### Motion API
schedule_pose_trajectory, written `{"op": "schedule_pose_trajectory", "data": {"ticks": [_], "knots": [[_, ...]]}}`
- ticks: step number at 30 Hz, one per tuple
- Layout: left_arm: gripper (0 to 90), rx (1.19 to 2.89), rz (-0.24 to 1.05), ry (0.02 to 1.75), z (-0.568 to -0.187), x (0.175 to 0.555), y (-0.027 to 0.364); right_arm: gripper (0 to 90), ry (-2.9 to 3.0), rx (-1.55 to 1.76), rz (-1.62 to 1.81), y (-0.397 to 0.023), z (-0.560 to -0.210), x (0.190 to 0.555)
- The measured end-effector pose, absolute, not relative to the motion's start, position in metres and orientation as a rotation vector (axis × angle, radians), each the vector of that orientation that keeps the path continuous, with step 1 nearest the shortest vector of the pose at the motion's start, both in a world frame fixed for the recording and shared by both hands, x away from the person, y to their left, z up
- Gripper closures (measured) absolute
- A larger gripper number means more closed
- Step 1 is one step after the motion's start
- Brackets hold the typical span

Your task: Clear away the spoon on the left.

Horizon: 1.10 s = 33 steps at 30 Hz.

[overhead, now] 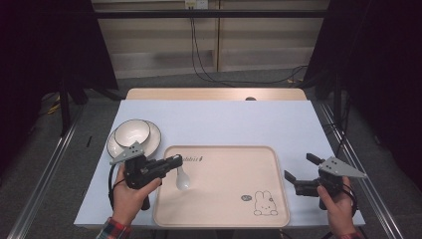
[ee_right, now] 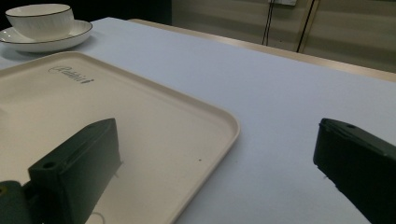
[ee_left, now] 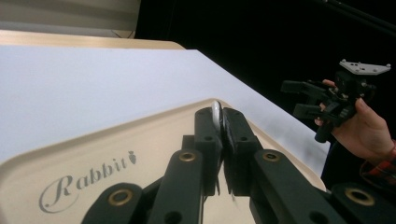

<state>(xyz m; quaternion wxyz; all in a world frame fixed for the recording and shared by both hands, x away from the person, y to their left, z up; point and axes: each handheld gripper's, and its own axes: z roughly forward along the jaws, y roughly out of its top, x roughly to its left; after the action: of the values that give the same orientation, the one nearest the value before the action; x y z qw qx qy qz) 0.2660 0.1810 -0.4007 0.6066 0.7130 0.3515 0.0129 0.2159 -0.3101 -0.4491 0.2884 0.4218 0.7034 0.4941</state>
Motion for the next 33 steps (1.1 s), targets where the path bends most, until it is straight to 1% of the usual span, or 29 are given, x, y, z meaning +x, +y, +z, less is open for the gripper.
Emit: {"op": "schedule_pose_trajectory", "data": {"ticks": [10, 24, 33], "knots": [[85.4, 1.669, -0.014, 0.81, -0.406, 0.261, 0.179, 0.3, 1.878, 1.127, 1.319, -0.311, -0.449, 0.215], [85.3, 1.701, -0.037, 0.797, -0.411, 0.251, 0.179, 0.3, 1.889, 1.112, 1.316, -0.309, -0.449, 0.215], [85.3, 1.717, -0.086, 0.816, -0.42, 0.247, 0.176, 0.4, 1.892, 1.11, 1.311, -0.309, -0.449, 0.216]]}}
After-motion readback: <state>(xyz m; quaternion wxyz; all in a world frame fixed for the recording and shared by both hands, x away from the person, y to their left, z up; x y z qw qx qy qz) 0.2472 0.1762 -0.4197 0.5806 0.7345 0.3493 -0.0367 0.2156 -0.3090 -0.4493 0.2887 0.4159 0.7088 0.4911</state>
